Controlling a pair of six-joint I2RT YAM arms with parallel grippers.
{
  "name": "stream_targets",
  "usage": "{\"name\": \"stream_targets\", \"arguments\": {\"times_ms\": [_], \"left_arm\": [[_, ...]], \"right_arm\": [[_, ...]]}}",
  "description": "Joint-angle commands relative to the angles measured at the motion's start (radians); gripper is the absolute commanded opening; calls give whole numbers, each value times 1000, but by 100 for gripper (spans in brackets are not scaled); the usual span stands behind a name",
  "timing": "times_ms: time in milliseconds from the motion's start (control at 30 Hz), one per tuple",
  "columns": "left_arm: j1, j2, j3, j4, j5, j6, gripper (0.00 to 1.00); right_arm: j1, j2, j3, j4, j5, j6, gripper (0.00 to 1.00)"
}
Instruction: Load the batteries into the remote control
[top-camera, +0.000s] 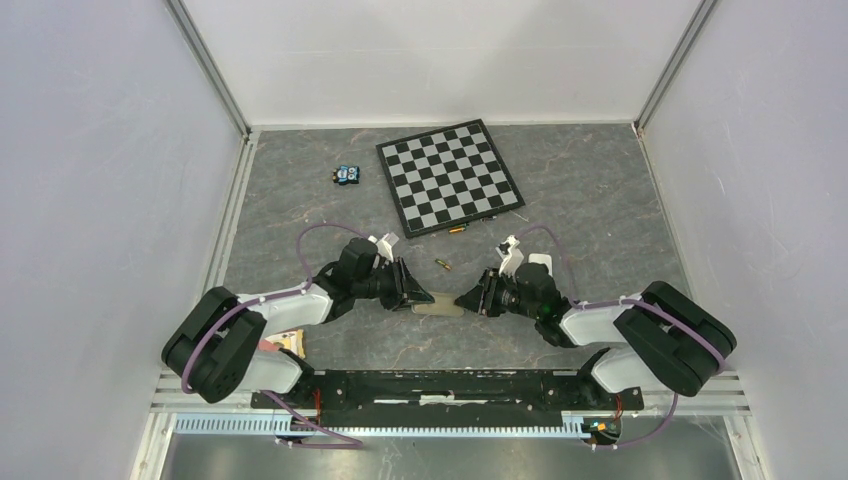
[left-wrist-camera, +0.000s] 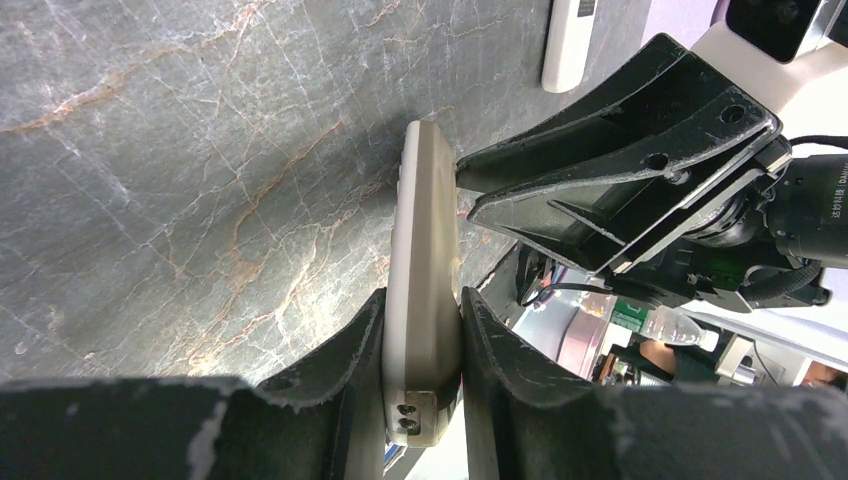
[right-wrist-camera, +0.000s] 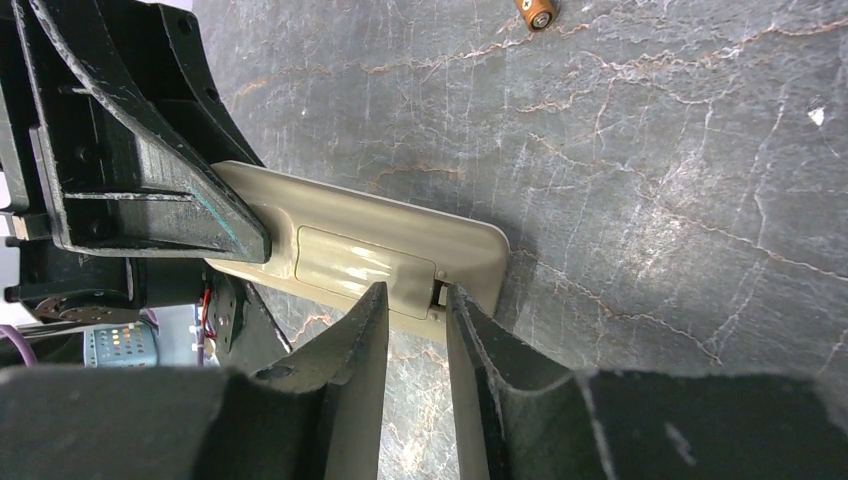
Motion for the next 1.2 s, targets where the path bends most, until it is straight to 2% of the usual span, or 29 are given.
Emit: {"name": "stream_targets", "arguments": {"times_ms": [0,200,500,800,867,1000,1167], "left_arm": [[2,20,-27,-27,-13,-1,2],[1,34,-33,-7,4,-3,2],[0,37,-52,22,9,-6,2],[-3,28,-42,-9,-21,9,2],[-3,28,-40,-17,-30,14,2],[-3,24,-40,-19,-27,11,2],[-3,1,-36,-45,-38,2,2]], "right_arm": [[7,15,-22,53,-2,18,33],[14,52,-51,175,-50,85,33],[27,164,-103,563,-144,270,33],[44,181,-64,725,-171,297,31],[43,162,-50,703,-171,274,31],[44,104,-3,511,-142,155,30],[41,73,39,402,-113,97,30]]}}
